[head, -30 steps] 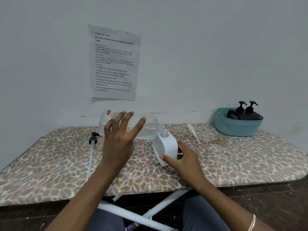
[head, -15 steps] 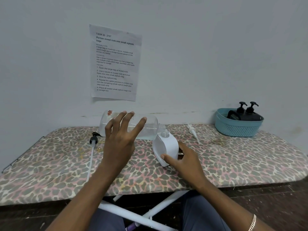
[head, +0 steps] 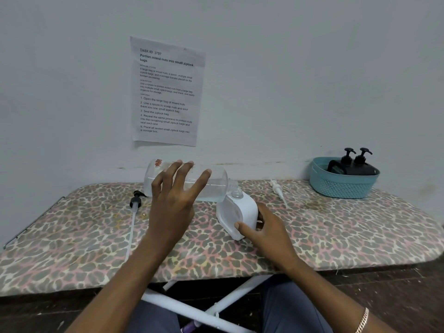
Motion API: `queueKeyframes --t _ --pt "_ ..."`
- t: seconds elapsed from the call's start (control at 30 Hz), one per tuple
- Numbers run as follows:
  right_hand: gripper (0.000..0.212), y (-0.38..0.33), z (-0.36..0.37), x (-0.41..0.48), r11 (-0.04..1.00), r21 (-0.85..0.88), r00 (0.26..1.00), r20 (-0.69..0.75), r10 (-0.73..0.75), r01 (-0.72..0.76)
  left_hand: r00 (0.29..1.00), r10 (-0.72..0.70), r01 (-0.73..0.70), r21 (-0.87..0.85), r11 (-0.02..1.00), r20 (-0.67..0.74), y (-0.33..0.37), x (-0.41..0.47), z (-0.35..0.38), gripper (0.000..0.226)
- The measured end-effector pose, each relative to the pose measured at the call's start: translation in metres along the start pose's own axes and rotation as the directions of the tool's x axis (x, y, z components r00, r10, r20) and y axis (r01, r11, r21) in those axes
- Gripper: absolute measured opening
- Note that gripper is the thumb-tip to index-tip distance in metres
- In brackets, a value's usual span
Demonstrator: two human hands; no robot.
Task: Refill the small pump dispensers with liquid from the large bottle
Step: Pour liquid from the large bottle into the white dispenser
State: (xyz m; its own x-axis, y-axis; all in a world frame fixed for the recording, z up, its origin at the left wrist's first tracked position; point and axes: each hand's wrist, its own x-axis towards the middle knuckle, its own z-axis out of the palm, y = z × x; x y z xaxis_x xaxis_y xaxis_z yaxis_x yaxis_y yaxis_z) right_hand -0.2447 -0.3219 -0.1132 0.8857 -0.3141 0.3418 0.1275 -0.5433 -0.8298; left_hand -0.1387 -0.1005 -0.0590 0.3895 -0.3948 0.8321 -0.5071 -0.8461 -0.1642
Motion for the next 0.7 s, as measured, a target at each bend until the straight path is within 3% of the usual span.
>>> queueKeyframes --t 0.7 --pt "0.057 0.0055 -0.0024 0.0034 0.999 0.049 1.000 0.029 0.010 -0.011 1.000 0.005 -0.005 0.001 1.000 -0.010 -0.0014 0.0011 -0.0023 0.090"
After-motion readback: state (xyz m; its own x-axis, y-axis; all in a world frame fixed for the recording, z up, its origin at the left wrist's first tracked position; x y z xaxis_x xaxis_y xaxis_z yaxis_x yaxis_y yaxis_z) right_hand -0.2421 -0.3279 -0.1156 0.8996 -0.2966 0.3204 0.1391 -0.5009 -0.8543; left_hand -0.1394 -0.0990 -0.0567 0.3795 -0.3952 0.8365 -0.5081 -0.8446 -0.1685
